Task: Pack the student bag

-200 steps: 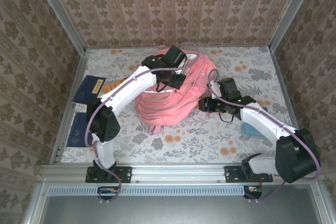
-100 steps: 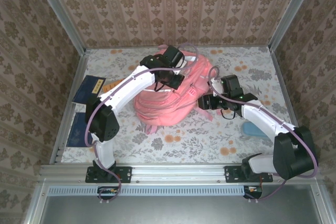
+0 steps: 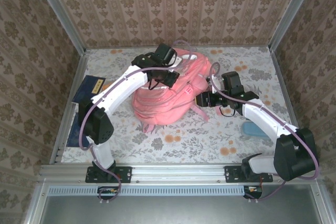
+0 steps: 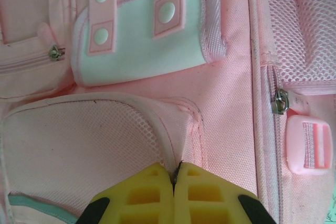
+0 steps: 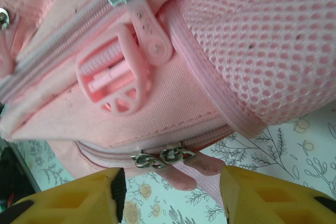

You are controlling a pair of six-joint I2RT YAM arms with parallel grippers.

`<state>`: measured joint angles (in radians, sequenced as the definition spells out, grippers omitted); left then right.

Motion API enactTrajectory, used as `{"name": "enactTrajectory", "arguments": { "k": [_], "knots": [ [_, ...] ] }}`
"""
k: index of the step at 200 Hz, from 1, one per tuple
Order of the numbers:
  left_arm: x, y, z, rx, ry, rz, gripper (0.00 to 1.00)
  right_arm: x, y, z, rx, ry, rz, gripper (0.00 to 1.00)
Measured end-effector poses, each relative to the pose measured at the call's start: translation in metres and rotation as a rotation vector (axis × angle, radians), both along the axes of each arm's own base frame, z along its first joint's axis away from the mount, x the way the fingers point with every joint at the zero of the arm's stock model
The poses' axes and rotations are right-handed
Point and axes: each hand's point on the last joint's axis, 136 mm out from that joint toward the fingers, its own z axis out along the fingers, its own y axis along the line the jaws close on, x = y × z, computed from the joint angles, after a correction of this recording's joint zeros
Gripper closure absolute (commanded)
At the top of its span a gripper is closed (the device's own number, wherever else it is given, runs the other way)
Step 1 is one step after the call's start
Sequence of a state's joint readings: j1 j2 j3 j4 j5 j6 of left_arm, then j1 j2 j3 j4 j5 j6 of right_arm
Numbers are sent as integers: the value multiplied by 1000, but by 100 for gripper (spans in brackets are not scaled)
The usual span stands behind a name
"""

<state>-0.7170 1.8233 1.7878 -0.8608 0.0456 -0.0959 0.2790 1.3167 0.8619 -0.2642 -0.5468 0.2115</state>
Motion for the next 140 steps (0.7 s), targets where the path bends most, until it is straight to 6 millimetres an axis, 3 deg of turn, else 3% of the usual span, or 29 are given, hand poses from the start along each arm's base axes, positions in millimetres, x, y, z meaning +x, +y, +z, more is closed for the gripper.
{"name": "enactTrajectory", "arguments": {
  "k": [56, 105, 140],
  "knots": [
    [1, 1, 1, -16, 3, -3, 100, 0, 5, -4, 15, 22, 25, 61],
    [1, 1, 1, -20, 3, -4, 100, -2, 7, -5, 18, 25, 43, 63],
    [2, 0, 1, -24, -2, -3, 100, -5, 13, -6, 12, 19, 69, 55]
  ]
}}
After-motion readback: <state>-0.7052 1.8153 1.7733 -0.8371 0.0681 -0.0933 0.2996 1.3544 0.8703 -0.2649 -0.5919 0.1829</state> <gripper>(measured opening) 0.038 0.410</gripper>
